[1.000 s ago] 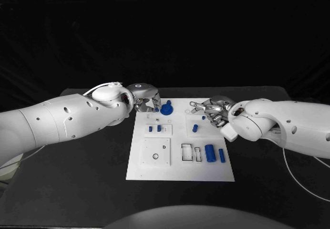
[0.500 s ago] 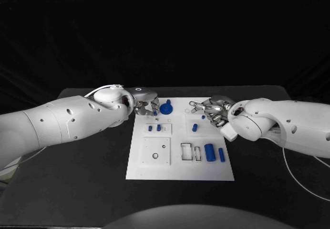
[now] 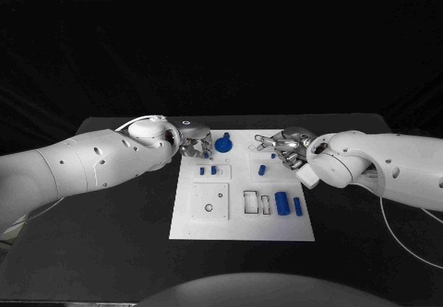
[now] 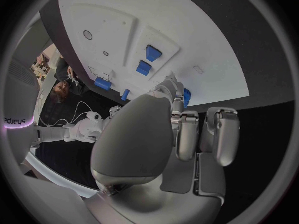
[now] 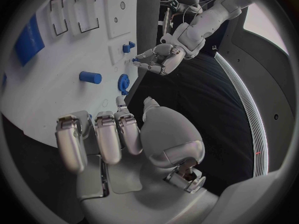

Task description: Assemble the parts on the task board

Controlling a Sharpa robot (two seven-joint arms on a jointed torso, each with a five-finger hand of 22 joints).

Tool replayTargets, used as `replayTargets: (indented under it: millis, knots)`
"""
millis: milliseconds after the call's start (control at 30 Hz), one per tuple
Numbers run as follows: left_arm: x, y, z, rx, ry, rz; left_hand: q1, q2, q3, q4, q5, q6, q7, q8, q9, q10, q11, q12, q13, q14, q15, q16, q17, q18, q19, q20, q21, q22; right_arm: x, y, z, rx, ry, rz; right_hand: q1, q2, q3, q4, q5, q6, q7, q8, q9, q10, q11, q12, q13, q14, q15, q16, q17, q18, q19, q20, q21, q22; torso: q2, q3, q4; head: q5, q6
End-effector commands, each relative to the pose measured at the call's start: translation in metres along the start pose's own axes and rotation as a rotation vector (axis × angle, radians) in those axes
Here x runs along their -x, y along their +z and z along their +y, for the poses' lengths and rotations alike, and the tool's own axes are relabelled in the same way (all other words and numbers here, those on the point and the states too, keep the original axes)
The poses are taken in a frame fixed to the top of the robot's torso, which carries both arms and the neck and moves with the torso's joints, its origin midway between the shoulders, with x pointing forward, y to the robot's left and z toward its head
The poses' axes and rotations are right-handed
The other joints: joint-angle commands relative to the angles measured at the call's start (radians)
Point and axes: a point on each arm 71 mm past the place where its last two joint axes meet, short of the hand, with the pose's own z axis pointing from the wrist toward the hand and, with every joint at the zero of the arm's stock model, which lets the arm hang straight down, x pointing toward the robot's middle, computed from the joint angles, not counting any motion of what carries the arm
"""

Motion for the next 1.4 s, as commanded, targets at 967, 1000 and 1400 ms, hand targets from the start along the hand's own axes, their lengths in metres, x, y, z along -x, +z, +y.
replayTargets:
  millis: [967,1000,1400]
  knots:
    - [-0.0025,0.0044,-0.0062,-0.018,0.007,-0.009,-0.003,0.002,0.004,0.006,0.003,-0.006,-0.002,-0.001,0.001,-0.008,0.001,-0.005,-0.001,0.104,-0.003,0.003,0.263,-0.008,0.105,-0.008,0.002,0.263,-0.0018,0.0007,0.0000,-0.003,-0.010,0.018,0.008,0.003,-0.006,-0.002,0.005,0.005,0.014,0.004,0.002,0.105,0.007,0.004,0.262,0.106,0.007,0.004,0.264,-0.007,0.105,0.010,0.004,0.263,0.000,-0.0005,0.0002,-0.005,0.004]
    - [-0.0024,0.0045,-0.0064,-0.020,0.006,-0.011,-0.003,0.002,0.004,0.006,0.003,-0.006,-0.002,-0.001,0.001,-0.008,0.001,-0.005,-0.001,0.104,-0.003,0.003,0.263,-0.008,0.105,-0.008,0.002,0.263,-0.0018,0.0008,0.0000,-0.003,-0.010,0.018,0.008,0.003,-0.006,-0.002,0.005,0.005,0.014,0.004,0.002,0.105,0.007,0.004,0.262,0.106,0.007,0.004,0.264,-0.007,0.105,0.010,0.004,0.263,0.000,-0.0005,0.0002,-0.005,0.004]
    - [-0.0029,0.0063,-0.0085,-0.025,-0.006,0.002,-0.003,0.002,0.004,0.006,0.003,-0.006,-0.001,-0.001,0.001,-0.009,0.002,-0.005,-0.001,0.104,-0.002,0.003,0.263,-0.008,0.105,-0.008,0.002,0.263,-0.0019,0.0005,-0.0001,-0.004,-0.010,0.019,0.010,0.003,-0.007,-0.002,0.007,0.004,0.014,0.005,0.002,0.105,0.007,0.004,0.262,0.106,0.007,0.004,0.264,-0.007,0.105,0.010,0.004,0.263,0.000,-0.0010,-0.0004,-0.005,0.003]
